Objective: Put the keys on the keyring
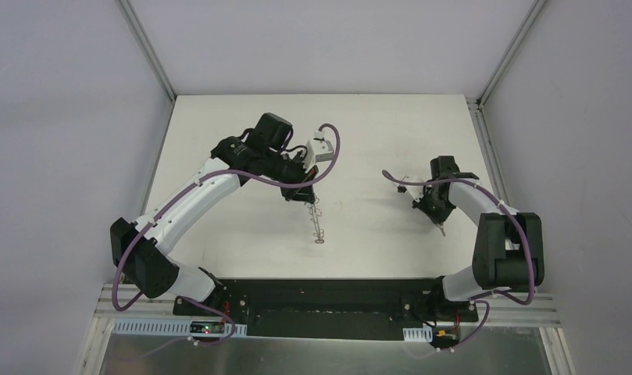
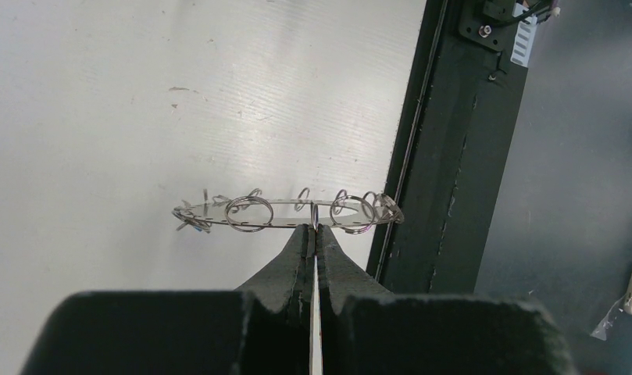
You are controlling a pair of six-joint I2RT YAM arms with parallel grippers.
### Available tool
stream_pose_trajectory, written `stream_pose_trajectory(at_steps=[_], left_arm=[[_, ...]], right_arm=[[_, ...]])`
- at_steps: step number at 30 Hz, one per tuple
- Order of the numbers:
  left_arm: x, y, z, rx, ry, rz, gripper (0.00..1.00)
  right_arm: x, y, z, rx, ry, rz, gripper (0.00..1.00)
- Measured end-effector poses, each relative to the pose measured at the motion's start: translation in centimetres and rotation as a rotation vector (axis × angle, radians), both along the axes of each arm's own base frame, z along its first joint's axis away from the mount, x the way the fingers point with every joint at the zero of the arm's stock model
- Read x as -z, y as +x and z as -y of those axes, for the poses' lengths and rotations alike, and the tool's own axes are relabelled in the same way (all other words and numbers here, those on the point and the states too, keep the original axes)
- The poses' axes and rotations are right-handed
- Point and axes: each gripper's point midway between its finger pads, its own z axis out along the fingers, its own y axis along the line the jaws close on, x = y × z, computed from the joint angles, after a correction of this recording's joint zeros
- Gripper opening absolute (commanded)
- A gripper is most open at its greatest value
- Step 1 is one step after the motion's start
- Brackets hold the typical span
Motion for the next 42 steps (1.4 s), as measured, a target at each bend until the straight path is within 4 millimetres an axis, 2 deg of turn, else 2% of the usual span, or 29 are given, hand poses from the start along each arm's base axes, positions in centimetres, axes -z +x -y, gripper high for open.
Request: stream_pose_trajectory(at_steps=[3,9,14,15,17,21,27,30,32,38,42], left_arm=[[0.1,0.0,0.0,0.002,0.004,-0.002,0.0],[0.2,0.0,-0.1,0.004,0.01,-0.008,0.0],[0.1,0.4,0.2,0.018,0.012,0.006,0.0],[0.1,0.5,0.3,0.022,0.012,0.008,0.0],[0.1,0.5,0.4,0.04,0.007,0.018,0.0],[-0.3,-0.1,0.8,0.095,-0.027,0.027,0.0],[-1.6,-0.6,1.6,0.169,-0.089,0.047,0.0],[-2.1,-0.5,1.8,0.198,-0.106,0.075,0.0],[-2.2,-0.4,1.8,0.221,-0.107,0.104,0.0],[-2.4,-0.6,1.5,0.311,-0.095,0.194,0.0],[-2.2,-1.1,1.6,0.39,-0.087,0.26,0.0]], right_arm=[[-0.5,0.3,-0.6,-0.003,0.032,0.001,0.0],[-2.4,1.1,-2.7,-0.001,0.145,0.004,0.0],[-6.4,2.3,-6.5,0.0,0.344,0.032,0.0],[-6.7,2.3,-6.9,-0.003,0.358,0.035,0.0],[-8.2,2.4,-8.9,-0.014,0.442,0.045,0.0],[-11.1,1.6,-12.9,-0.046,0.609,0.046,0.0],[-17.6,0.9,-19.7,-0.129,0.887,0.063,0.0],[-20.5,-0.1,-23.1,-0.197,1.009,0.044,0.0],[-21.7,-1.1,-24.7,-0.229,1.072,0.008,0.0],[-24.0,-3.9,-27.8,-0.28,1.204,-0.119,0.0],[-25.3,-5.1,-29.2,-0.311,1.268,-0.179,0.0]])
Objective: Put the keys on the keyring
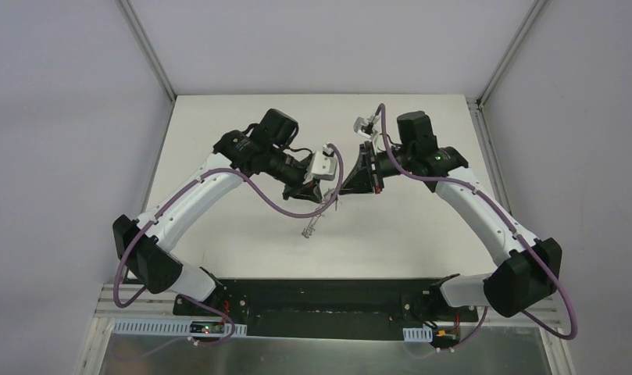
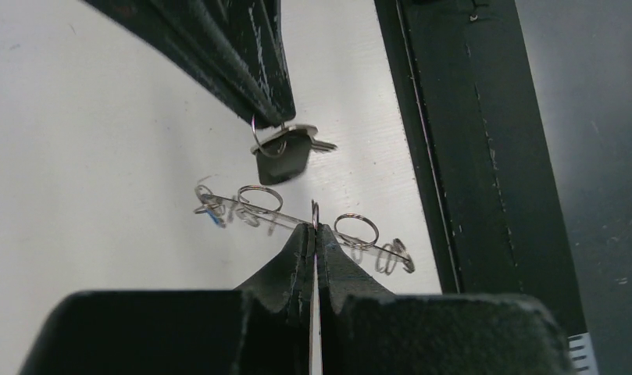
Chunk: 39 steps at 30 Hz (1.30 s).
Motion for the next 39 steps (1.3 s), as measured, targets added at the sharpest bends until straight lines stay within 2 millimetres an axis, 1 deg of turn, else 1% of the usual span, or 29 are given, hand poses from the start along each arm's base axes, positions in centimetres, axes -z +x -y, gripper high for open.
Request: stream_pose_trajectory(at_steps=[4,10,15,20,25,32,39], left_arm=[[-0.4,-0.6,0.0,0.055,-0.011,0.067,0.0],[-1.4,-1.2,-0.3,0.106,-0.03,0.153,0.0],[-1.1,-1.2,-0.7,0.125,-0.014,0.187,0.0],[-0.7,-1.1,-1.1,0.136,0.01,0.211,0.0],[-0.6,-1.3,-1.0,0.152,0.015,0.22,0.0],[-0.6,-1.3,-1.0,0.153,0.018,0.224,0.0],[-0.4,-1.5,-0.9,0.16,0.027,0.231,0.0]], right_arm=[[0.0,-0.9,-1.2,-0.052,0.03,-0.062,0.0],[1.3,-1.4,-2.2,-0.098,0.024,-0.172,0.0],[2.0,-1.7,-2.4,-0.12,0.018,-0.219,0.0],[1.9,-2.0,-2.4,-0.134,0.021,-0.227,0.0],[2.0,-2.3,-2.6,-0.146,0.02,-0.242,0.0],[2.8,-2.2,-2.9,-0.15,0.003,-0.289,0.0],[2.8,-2.5,-3.1,-0.163,0.005,-0.305,0.0]])
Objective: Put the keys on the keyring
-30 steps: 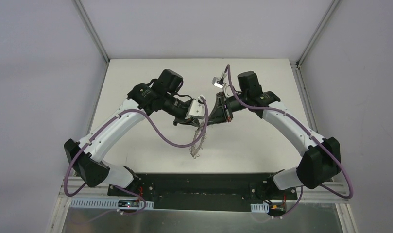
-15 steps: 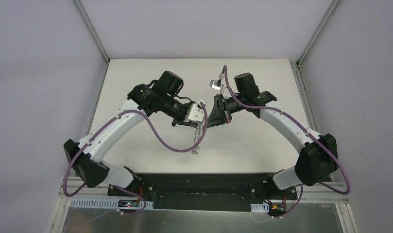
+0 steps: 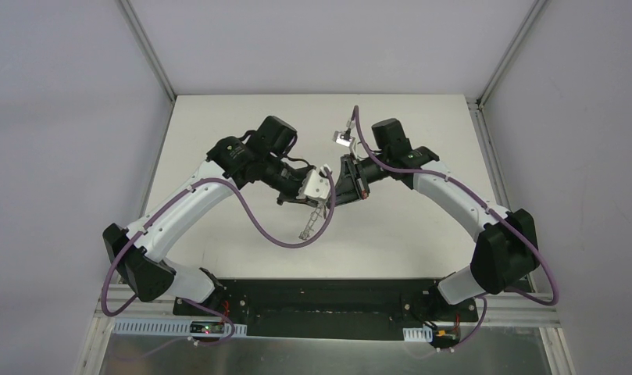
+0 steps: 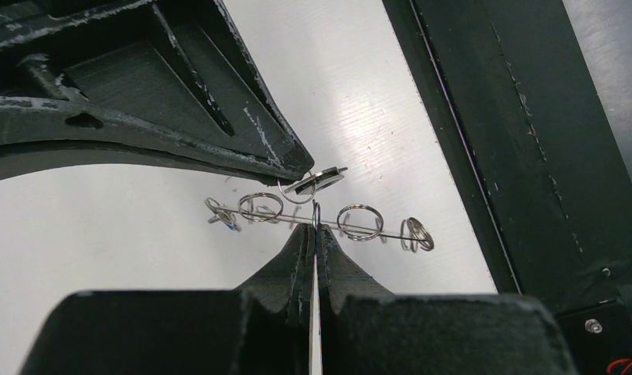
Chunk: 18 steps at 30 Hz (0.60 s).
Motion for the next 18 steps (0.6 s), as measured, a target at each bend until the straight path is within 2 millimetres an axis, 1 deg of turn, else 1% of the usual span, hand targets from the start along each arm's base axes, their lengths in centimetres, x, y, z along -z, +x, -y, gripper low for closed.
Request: stream_pose_trajectory(at_steps=[8,18], left_arm=[[0.54,-0.08,-0.19,0.009,0.014,0.004,0.0],[0.56,-0.08,-0.2,0.011,0.014,0.006,0.0]], right_arm=[[-0.36,-0.2,-0.08,-0.011,0.009,-0.015,0.0],[0.35,-0.17,-0.43,-0.018,-0.007,-0.04,0.0]])
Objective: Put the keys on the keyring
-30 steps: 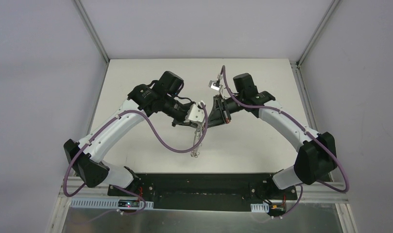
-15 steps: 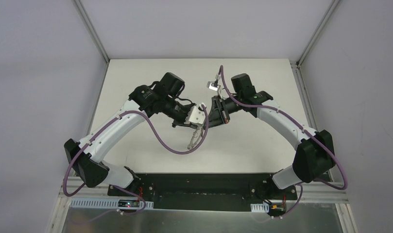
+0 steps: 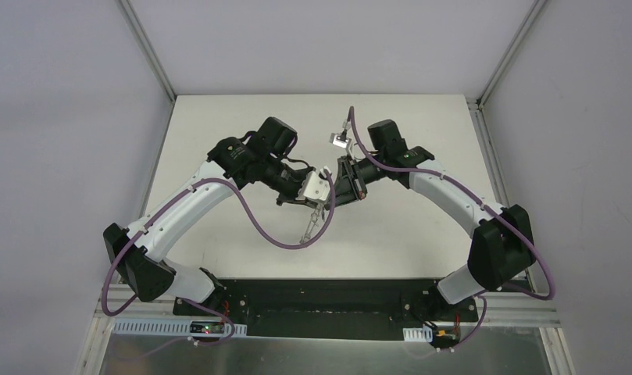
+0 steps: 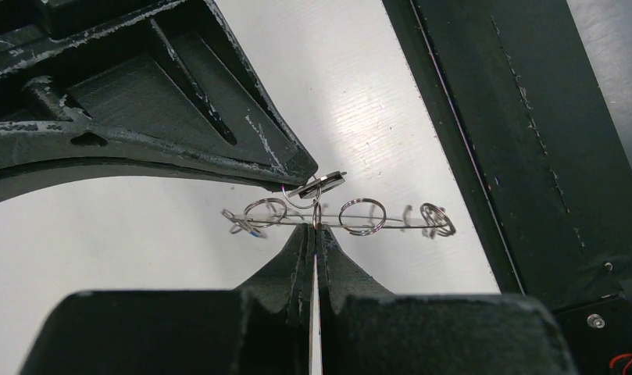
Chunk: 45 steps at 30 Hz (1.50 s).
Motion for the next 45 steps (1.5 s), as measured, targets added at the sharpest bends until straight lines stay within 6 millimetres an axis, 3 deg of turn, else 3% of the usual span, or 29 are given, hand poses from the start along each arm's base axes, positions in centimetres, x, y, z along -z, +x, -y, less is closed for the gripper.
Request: stream_pose_trajectory(at_steps=[29,31,38,45], left_arm=[[-0.1,0.1,0.1,-0.016,-0.001,-0.007,0.0],[-0.2,0.2,0.2,-0.024,-0.006,-0.013,0.0],[-1.4,0.4,0.8,-0.093,-0.102,-0.114,0.0],[-2.2,0.8,1.4,-0.192,-0.221,-0.276,0.0]], right_arm=[[1.2,0.5,-0.5,0.031,-0.048,0.016,0.0],[1.4,0.6,-0.5,0.036,-0.054,0.021,0.04],[1.4,1.0,-0.3,0.065,-0.062,0.088,0.33],[-2.5,0.9,2.1,0.136,-0.001,0.282,0.42]])
